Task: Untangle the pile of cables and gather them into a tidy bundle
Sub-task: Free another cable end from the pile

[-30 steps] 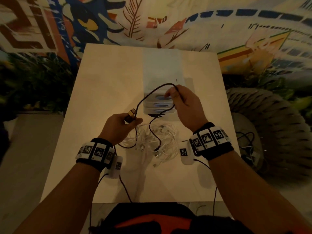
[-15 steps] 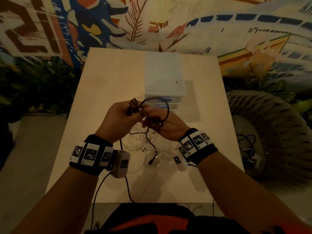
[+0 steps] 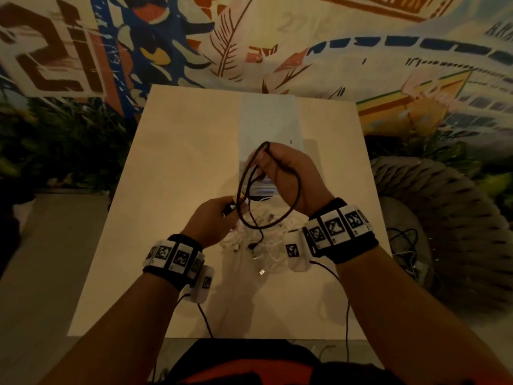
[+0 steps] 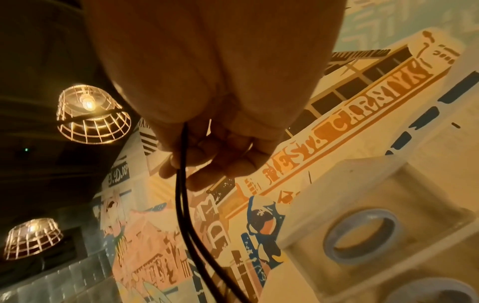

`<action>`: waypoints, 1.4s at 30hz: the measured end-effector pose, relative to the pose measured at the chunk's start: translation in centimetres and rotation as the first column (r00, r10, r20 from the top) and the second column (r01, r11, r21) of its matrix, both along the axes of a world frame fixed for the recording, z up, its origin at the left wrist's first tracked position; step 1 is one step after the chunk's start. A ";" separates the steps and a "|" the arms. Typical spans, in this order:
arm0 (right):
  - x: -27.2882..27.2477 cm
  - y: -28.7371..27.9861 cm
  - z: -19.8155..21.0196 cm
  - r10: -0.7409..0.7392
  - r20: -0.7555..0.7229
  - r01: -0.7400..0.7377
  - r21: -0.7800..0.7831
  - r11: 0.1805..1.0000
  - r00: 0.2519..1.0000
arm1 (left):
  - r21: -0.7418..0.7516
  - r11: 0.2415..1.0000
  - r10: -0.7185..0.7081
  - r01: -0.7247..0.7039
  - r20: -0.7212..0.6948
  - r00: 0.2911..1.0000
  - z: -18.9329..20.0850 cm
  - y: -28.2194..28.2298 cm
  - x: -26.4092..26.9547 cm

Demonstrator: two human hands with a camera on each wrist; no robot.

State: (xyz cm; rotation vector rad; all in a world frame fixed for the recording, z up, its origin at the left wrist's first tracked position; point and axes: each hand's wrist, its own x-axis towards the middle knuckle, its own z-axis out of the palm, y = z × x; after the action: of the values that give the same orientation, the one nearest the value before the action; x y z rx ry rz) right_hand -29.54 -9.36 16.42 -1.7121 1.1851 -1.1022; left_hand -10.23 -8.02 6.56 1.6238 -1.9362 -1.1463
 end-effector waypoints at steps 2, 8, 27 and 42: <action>-0.5 -0.1 0.4 -0.033 0.005 0.033 -0.026 0.999 0.999 | 0.016 1.000 0.021 -0.022 0.039 0.999 -0.1 0.2 0.4; -2.1 -0.2 1.3 -0.136 0.051 0.140 -0.099 0.985 0.989 | -0.024 1.000 0.017 -0.016 0.039 0.999 -0.8 0.4 1.8; -0.1 0.1 4.8 -0.073 -0.100 0.057 -0.161 0.985 0.992 | -0.341 0.937 0.008 -0.075 -0.192 0.981 6.3 0.5 -1.1; -8.2 1.5 6.3 -0.402 0.087 0.403 0.010 0.915 0.911 | -0.334 0.939 -0.070 0.083 0.052 0.996 5.7 0.4 -0.2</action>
State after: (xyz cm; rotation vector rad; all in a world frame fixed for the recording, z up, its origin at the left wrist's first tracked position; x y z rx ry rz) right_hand -37.77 -7.83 22.74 -1.4405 1.5219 -1.4120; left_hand -10.40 -7.63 12.28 1.4086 -2.0998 -0.7598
